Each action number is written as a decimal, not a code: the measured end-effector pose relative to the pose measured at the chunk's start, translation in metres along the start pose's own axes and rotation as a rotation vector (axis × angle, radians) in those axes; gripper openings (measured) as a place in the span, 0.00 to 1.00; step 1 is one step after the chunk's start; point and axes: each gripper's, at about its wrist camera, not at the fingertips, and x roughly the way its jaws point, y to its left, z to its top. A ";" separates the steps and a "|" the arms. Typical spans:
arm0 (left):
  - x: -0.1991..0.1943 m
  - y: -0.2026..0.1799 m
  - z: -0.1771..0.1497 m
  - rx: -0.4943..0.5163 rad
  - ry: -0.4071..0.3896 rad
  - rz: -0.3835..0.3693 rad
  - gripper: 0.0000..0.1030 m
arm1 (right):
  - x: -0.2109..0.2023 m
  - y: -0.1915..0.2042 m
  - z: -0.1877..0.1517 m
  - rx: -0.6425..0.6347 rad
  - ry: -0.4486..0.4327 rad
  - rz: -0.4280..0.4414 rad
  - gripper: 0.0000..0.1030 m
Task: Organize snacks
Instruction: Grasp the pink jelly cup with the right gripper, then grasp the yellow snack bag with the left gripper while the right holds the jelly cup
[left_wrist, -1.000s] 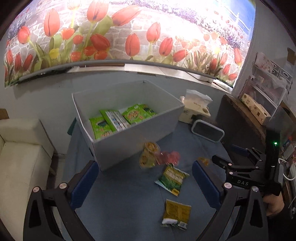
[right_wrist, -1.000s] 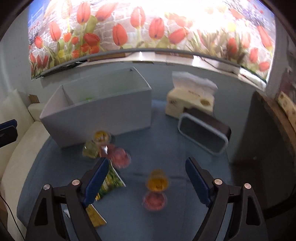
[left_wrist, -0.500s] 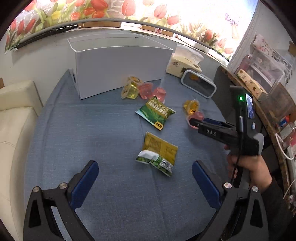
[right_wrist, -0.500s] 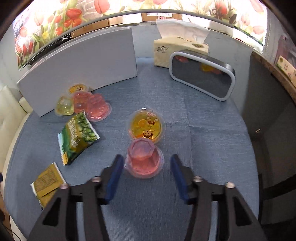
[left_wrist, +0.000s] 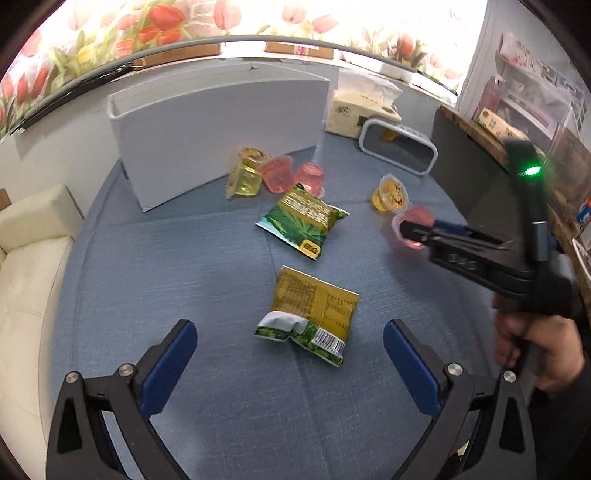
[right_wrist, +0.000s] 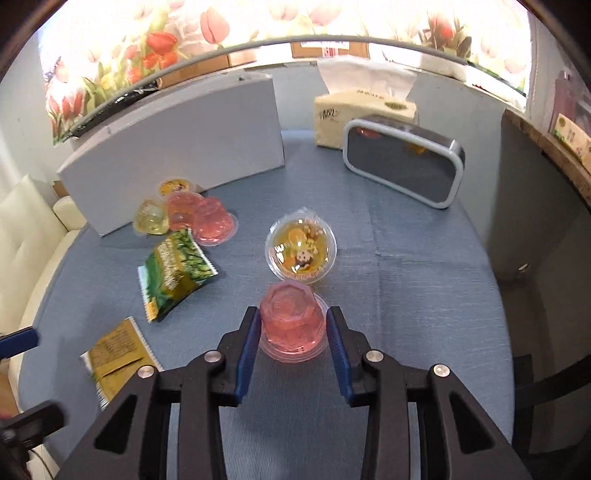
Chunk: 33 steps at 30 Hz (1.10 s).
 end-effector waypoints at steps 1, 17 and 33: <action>0.003 -0.002 0.000 0.005 0.007 0.002 1.00 | -0.007 -0.001 -0.001 0.002 -0.008 0.003 0.39; 0.057 -0.012 -0.005 0.089 0.041 0.072 0.99 | -0.080 -0.005 -0.026 0.033 -0.089 0.078 0.39; 0.010 0.002 0.001 0.044 0.000 -0.019 0.48 | -0.090 0.009 -0.037 0.034 -0.092 0.121 0.39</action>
